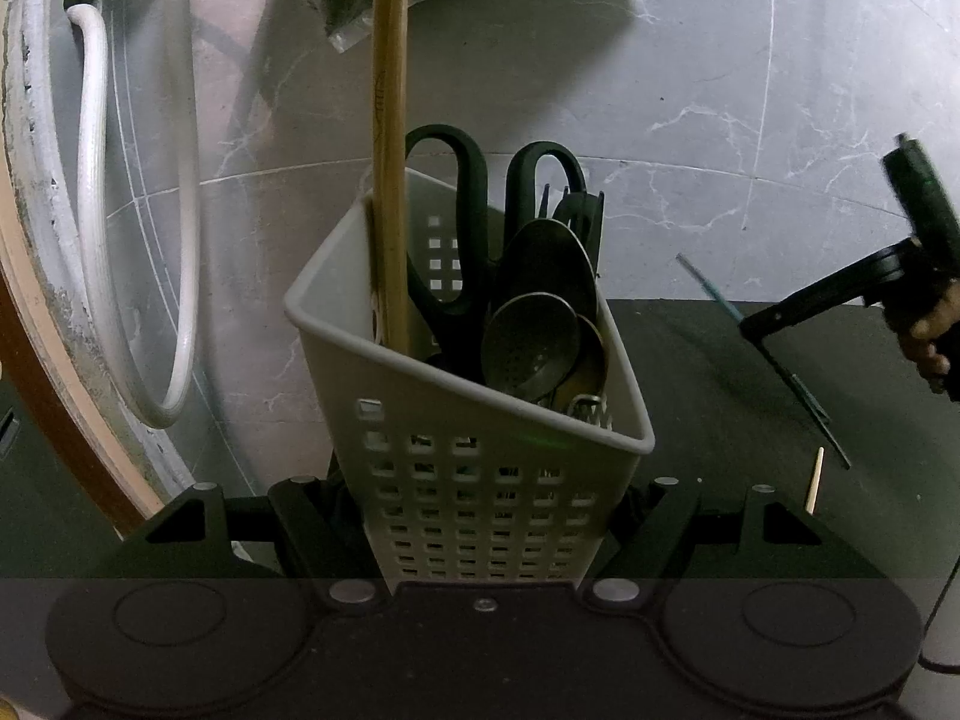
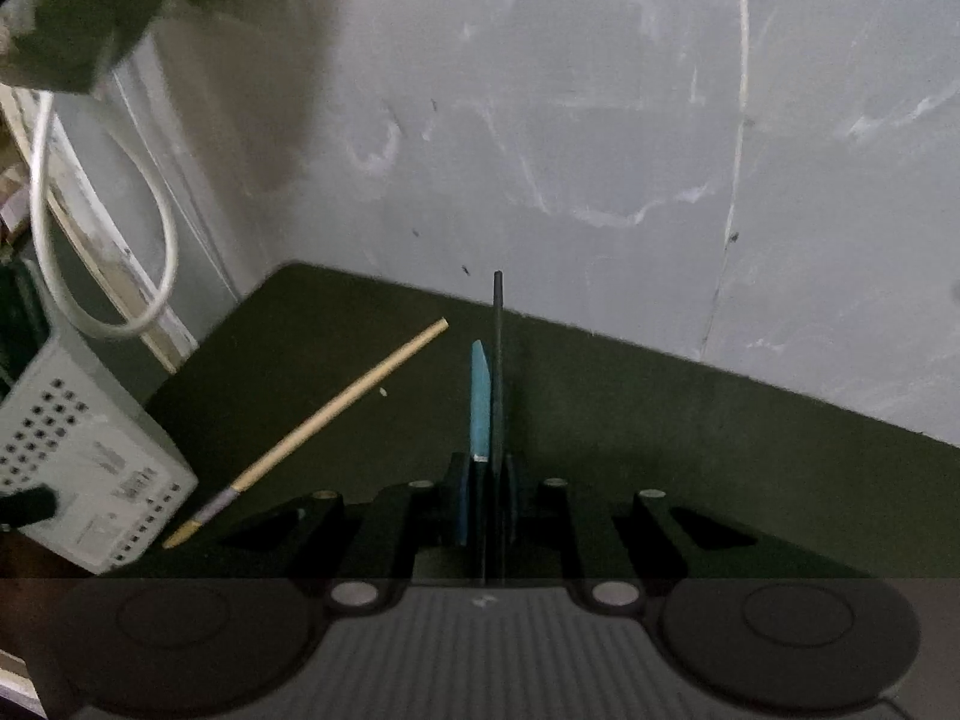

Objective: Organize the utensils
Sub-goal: 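Lift the teal-tipped stick upright with the right gripper, then lower the stick into the white caddy and open the right gripper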

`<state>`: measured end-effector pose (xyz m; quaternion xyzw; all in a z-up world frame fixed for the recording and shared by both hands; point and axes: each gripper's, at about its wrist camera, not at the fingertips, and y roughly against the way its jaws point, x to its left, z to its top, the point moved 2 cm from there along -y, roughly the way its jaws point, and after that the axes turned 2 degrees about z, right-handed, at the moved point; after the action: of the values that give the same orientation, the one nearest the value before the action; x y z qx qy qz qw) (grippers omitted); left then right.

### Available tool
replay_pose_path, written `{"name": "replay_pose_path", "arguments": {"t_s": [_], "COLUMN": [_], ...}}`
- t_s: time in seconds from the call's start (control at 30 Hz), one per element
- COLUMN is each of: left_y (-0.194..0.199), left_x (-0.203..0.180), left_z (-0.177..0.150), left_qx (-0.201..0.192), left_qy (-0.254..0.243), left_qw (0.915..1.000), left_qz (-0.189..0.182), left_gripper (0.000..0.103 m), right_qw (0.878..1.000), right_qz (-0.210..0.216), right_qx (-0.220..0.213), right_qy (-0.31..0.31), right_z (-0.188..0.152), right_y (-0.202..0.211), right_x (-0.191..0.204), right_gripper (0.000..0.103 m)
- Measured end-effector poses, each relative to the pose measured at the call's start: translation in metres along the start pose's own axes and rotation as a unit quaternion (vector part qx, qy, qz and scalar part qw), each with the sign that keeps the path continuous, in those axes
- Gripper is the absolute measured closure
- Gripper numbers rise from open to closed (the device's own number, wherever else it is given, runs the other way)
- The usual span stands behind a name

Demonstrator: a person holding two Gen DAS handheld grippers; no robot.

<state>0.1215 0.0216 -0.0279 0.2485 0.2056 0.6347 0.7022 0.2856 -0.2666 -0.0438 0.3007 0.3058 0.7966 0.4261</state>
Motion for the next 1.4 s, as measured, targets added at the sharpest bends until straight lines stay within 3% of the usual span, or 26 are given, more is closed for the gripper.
{"name": "replay_pose_path", "arguments": {"t_s": [0.3, 0.77, 0.93, 1.13, 1.27, 1.4], "left_y": [-0.001, -0.001, -0.001, -0.001, -0.001, -0.001], "left_x": [0.001, 0.002, 0.003, 0.004, 0.005, 0.005], "left_z": [-0.001, -0.002, -0.003, -0.003, -0.003, -0.003], "left_qx": [-0.001, -0.005, -0.006, -0.007, -0.008, -0.009], "left_qy": [-0.003, -0.006, -0.007, -0.007, -0.006, -0.006], "left_qw": [1.0, 0.9999, 0.9999, 0.9998, 0.9998, 0.9998], "left_qz": [-0.003, -0.01, -0.013, -0.015, -0.016, -0.017], "left_gripper": [0.027, 0.027, 0.027, 0.027, 0.027, 0.027], "right_qw": [0.996, 0.983, 0.97, 0.947, 0.934, 0.934], "right_qz": [-0.003, 0.001, 0.037, 0.121, 0.167, 0.187], "right_qx": [-0.088, -0.179, -0.227, -0.279, -0.295, -0.284], "right_qy": [0.009, 0.04, 0.073, 0.099, 0.108, 0.109], "right_z": [-0.001, 0.024, 0.046, 0.066, 0.073, 0.076], "right_y": [0.054, 0.107, 0.138, 0.164, 0.16, 0.137], "right_x": [0.024, 0.064, 0.099, 0.152, 0.185, 0.207], "right_gripper": [0.09, 0.09, 0.09, 0.09, 0.09, 0.09]}}
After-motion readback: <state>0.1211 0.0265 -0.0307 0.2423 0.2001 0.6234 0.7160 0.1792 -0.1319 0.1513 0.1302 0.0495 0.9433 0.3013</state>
